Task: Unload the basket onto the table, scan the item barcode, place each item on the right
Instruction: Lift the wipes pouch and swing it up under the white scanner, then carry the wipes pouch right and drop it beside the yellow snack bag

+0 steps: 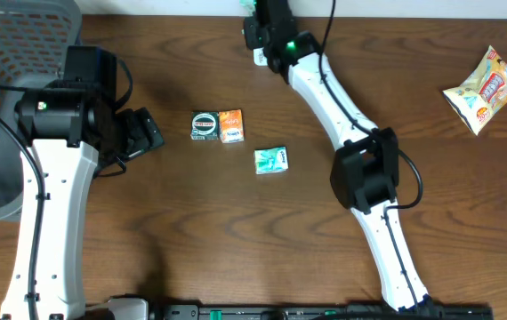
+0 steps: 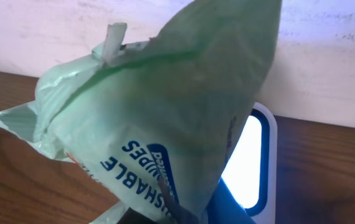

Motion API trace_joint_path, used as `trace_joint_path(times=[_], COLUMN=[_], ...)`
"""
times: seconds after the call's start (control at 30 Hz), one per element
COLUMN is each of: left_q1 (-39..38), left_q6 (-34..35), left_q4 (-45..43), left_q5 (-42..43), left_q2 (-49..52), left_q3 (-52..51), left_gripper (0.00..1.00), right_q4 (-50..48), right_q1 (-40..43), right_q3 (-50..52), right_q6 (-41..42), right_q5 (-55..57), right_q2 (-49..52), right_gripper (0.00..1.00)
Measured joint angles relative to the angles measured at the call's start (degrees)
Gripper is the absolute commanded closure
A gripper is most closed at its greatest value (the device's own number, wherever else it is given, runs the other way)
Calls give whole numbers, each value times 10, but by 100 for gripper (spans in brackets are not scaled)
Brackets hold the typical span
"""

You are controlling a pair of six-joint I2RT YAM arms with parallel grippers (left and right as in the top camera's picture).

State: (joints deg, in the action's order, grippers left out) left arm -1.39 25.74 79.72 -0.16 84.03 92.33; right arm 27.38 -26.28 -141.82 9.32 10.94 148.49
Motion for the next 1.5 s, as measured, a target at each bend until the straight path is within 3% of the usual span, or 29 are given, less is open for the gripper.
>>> trace_joint_path(times=[0.4, 1.0, 1.2, 1.5], left_q1=[0, 0, 0, 0], left_q6=[0, 0, 0, 0], left_q4=[0, 0, 0, 0], left_q5=[0, 0, 0, 0], left_q2=[0, 0, 0, 0], left_q3=[0, 0, 0, 0], left_gripper=[2, 2, 2, 2], right_q4=[12, 11, 86, 306], right_q1=[21, 29, 68, 234], right_q3=[13, 14, 17, 17], right_q6=[-3, 15, 32, 38], right_q5=[31, -21, -27, 51], right_q2=[0, 0, -20, -106], right_gripper=[99, 99, 99, 99])
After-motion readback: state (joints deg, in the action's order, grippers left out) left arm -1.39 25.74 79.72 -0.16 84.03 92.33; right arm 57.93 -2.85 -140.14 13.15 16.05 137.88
